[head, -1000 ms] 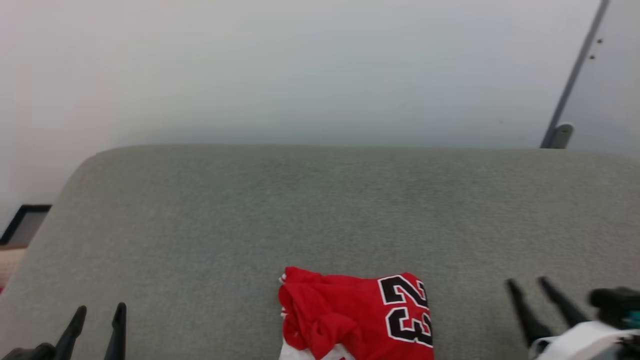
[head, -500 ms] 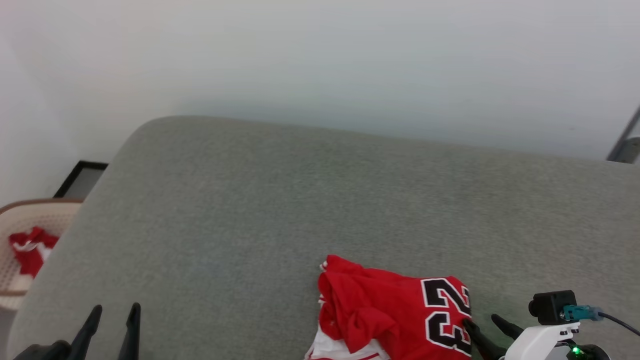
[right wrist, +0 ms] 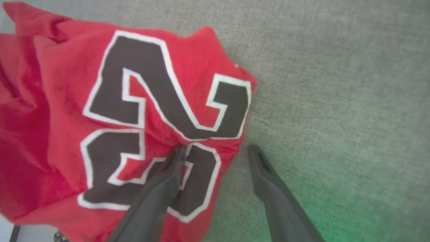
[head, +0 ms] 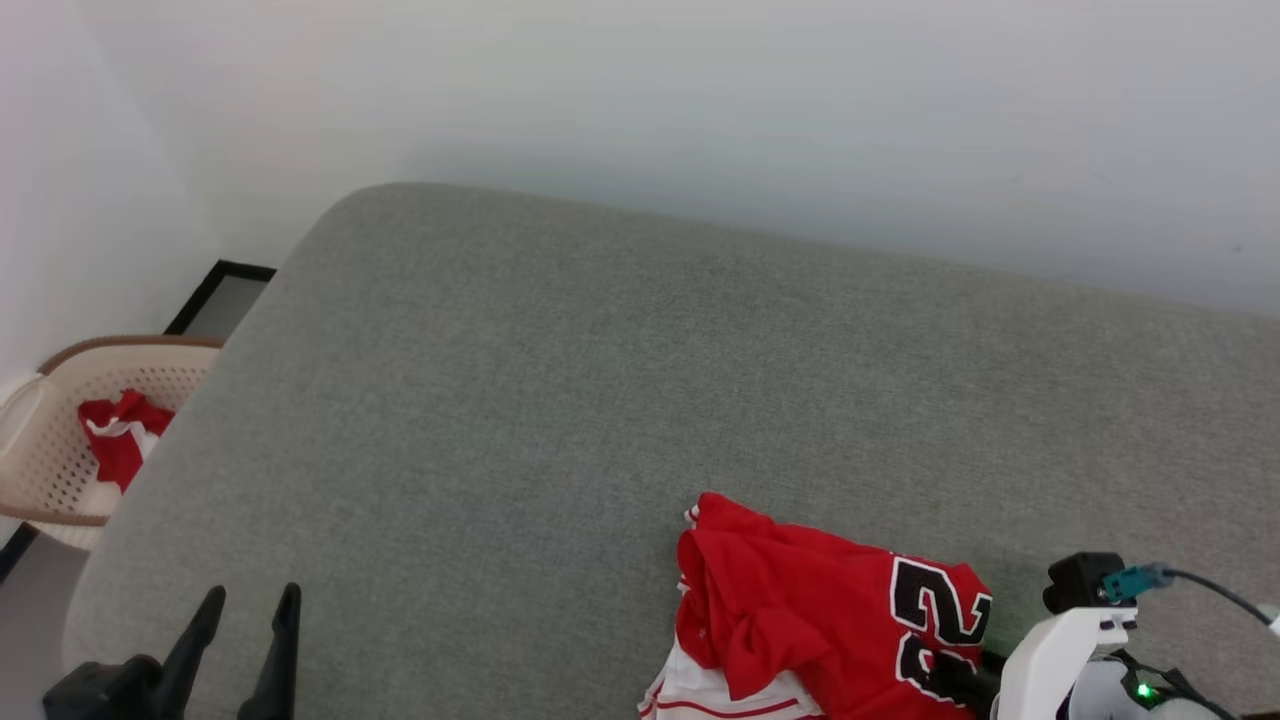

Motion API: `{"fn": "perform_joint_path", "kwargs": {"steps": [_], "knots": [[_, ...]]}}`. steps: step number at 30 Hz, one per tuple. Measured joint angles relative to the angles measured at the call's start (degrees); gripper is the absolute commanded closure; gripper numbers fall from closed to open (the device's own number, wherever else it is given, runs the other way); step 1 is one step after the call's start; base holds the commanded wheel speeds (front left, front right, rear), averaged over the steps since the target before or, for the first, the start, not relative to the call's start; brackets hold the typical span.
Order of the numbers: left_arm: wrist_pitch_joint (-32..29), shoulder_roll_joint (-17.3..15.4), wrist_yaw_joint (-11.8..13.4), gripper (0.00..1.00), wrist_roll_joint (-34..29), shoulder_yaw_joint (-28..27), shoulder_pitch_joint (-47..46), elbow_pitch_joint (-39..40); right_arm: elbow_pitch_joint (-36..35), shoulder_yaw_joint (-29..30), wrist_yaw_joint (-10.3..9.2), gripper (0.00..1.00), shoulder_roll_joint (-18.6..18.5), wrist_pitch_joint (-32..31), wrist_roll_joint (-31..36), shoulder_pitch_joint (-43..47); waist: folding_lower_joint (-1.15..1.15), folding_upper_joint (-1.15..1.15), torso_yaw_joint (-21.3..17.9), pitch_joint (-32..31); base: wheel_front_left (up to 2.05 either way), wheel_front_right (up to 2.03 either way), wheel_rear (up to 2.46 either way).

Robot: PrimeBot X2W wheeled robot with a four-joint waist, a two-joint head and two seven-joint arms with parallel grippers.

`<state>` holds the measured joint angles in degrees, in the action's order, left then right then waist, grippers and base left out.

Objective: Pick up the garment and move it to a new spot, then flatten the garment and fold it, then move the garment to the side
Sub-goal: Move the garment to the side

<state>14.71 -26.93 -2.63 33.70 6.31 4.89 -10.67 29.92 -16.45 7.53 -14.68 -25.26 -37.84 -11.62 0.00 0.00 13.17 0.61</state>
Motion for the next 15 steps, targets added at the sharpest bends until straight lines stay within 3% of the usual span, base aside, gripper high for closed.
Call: {"fn": "perform_joint_path", "kwargs": {"steps": [8, 15], "knots": [[0.12, 0.43, -0.38, 0.0, -0.32, -0.08, -1.12, -0.65, 0.14, 0.96, 0.0, 1.0, 0.98, -1.9, 0.6, -1.87, 0.0, 0.0, 0.12, 0.7, 0.0, 0.0, 0.0], [0.19, 0.58, -0.97, 0.0, -1.14, 0.32, -2.93, -0.3, -4.48, 3.28, 0.01, 1.0, -1.32, -3.59, 2.59, -4.04, 0.0, 0.0, -1.63, 1.67, 0.0, 0.0, 0.0]]}}
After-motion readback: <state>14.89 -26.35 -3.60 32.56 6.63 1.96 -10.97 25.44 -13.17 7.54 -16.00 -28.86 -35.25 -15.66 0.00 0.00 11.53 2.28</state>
